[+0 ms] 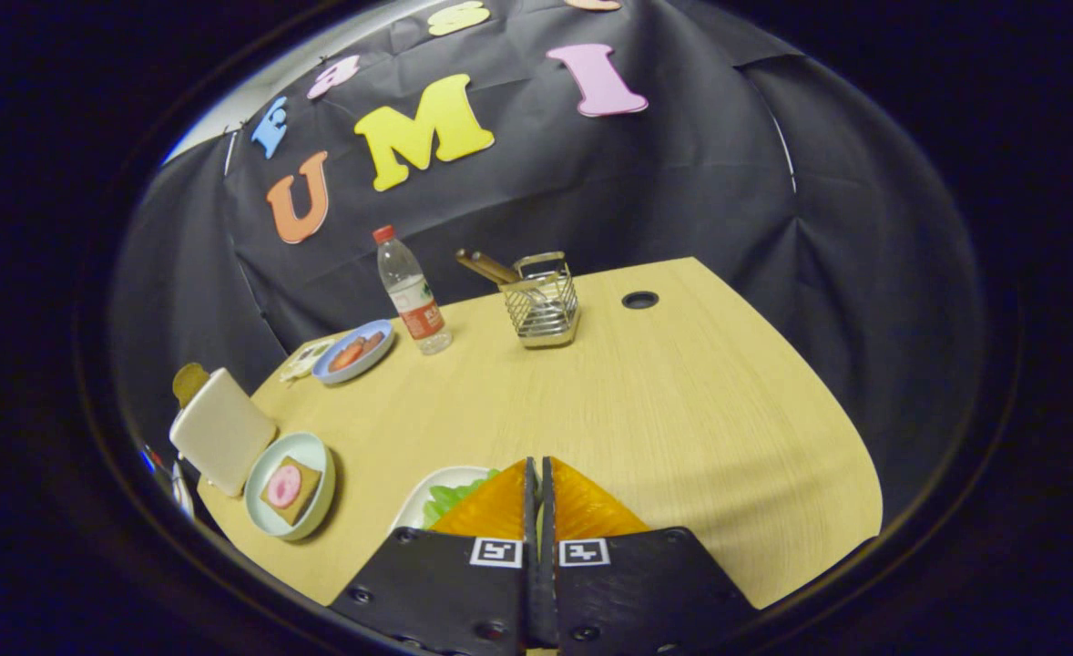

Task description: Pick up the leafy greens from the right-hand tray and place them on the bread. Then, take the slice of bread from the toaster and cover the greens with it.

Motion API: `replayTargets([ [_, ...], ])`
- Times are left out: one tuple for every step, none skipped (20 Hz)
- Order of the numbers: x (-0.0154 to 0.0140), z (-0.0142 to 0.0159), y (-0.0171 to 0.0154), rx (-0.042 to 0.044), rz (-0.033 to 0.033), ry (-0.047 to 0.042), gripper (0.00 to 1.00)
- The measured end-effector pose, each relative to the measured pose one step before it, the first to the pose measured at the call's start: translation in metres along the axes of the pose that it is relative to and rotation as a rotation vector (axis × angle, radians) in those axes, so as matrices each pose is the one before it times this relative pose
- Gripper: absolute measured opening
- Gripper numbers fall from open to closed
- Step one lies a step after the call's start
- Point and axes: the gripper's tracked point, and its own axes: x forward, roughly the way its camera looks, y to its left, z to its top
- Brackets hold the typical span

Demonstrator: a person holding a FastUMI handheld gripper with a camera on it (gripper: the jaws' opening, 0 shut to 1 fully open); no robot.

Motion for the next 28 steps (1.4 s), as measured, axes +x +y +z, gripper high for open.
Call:
replayTargets([
  [-0.00495,0.00569,0.00337,-0.00188,0.00154,-0.00808,0.00],
  [-0.00486,0.00658,0.00582,0.00089,0.00736,-0.01078,0.00],
  [-0.00543,0.00693,0.00492,-0.00316,0.00152,-0.00969,0.00],
  [-0.00564,0.00705,0.00411,-0.00964,-0.00236,-0.01201,0.00],
  [-0.00474,0.00694,0.00417,-0.01813,-0.00718,-0.01073,0.00],
  [-0.00367,0.00505,0.00271,-0.02516,-0.01552,-0.00768,0.00],
  [-0.00513,0.00623,0.00464,-0.01732,-0.00497,-0.00785,0.00],
  [-0.00482,0.00727,0.00610,-0.01295,-0.00746,-0.00715,0.00],
  [-0.00462,0.00596,0.00581,-0.01292,-0.00746,-0.00417,0.00],
  [-0.00463,0.00704,0.00656,-0.01121,-0.00762,-0.00629,0.00],
  [-0.00431,0.00705,0.00794,-0.01286,-0.00551,-0.00450,0.00],
  [-0.00554,0.00599,0.01017,-0.01535,-0.00350,-0.00432,0.00],
  [-0.00429,0.00723,0.01026,-0.01180,-0.00389,-0.00424,0.00],
  [-0.00407,0.00490,0.01215,-0.00954,-0.00142,-0.00241,0.00],
  [-0.00364,0.00617,0.01358,-0.00852,-0.00426,-0.00617,0.00],
  [-0.00356,0.00514,0.01557,-0.00869,0.00210,-0.00677,0.00],
  [-0.00312,0.00423,0.01872,-0.00845,0.00432,-0.00425,0.00],
  [-0.00025,0.00049,0.02128,-0.01733,0.00751,0.00573,0.00],
  [0.00067,0.00020,0.01789,-0.01414,0.00919,0.00429,0.00],
  [0.00145,0.00073,0.02304,-0.01217,0.01461,0.00308,0.00],
  [0.00206,-0.00020,0.02099,-0.00889,0.01231,0.00106,0.00],
  [0.00339,-0.00165,0.02208,-0.00085,0.01460,0.00186,0.00],
  [0.00383,-0.00269,0.02154,0.00324,0.01335,0.00532,0.00],
  [0.00440,-0.00563,0.02172,0.00747,0.01476,0.01225,0.00],
  [0.00466,-0.00478,0.02187,0.01379,0.01820,0.00842,0.00],
  [0.00564,-0.00387,0.02050,0.01099,0.01705,0.00558,0.00],
  [0.00630,-0.00423,0.01970,0.00825,0.01721,0.00494,0.00],
  [0.00539,-0.00528,0.01869,0.01062,0.01646,0.00743,0.00],
])
